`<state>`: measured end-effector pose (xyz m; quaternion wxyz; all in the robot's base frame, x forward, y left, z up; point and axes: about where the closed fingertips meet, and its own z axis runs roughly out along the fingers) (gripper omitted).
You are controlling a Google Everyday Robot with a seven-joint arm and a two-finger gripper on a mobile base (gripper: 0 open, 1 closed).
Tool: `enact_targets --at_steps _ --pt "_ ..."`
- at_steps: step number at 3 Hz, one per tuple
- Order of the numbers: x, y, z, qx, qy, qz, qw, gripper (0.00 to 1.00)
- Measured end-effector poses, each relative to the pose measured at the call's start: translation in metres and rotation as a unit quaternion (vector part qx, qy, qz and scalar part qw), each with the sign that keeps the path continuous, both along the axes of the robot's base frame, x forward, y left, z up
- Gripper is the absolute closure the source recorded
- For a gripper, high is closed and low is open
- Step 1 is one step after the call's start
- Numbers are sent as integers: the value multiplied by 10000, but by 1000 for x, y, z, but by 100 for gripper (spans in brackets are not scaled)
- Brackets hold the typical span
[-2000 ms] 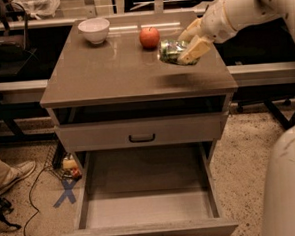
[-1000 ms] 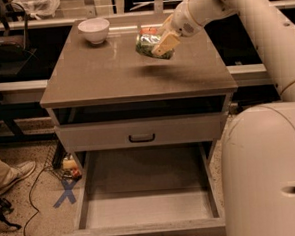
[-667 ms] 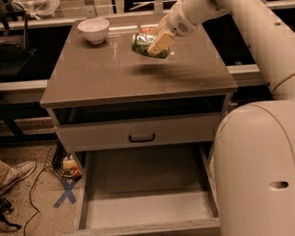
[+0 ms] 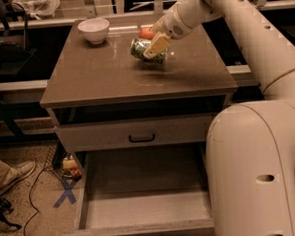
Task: Pick green can from middle drawer and place on counter
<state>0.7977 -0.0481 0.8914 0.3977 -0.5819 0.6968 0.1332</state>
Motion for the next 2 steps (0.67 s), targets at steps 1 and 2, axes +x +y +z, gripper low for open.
enact_targets --at_steps 1,2 --pt "1 -16 -2 24 15 -129 9999 0" --pt "-8 -64 7 -39 -84 -437 9990 0"
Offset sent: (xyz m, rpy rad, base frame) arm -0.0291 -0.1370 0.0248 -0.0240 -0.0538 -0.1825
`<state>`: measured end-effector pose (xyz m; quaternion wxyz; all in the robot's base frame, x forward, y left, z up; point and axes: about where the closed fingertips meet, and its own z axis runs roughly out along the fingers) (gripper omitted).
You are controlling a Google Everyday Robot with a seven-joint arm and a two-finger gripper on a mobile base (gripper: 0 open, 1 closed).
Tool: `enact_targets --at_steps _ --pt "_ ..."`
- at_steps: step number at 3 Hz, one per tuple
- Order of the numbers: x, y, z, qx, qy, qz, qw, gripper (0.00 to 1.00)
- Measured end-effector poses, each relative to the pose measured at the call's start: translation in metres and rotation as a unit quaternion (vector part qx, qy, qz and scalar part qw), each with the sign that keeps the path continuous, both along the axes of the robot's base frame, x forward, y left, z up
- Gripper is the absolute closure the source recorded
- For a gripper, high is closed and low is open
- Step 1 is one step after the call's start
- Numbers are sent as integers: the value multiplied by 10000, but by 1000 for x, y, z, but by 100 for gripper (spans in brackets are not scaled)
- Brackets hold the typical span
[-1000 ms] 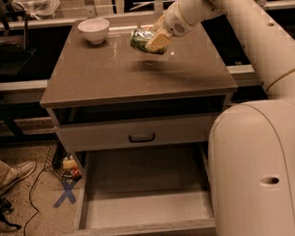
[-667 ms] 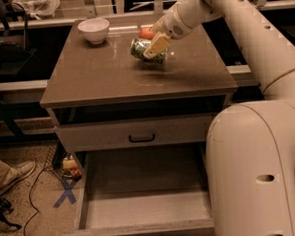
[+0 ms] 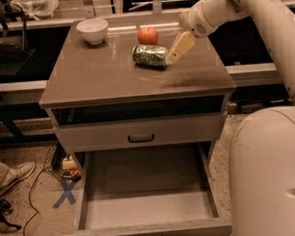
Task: Pick green can from middle drawer and place on counter
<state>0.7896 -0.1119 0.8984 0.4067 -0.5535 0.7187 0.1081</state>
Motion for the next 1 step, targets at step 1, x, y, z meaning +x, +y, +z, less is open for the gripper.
enact_targets --at_steps 1 --pt "-23 -60 17 -113 -247 -369 9989 0"
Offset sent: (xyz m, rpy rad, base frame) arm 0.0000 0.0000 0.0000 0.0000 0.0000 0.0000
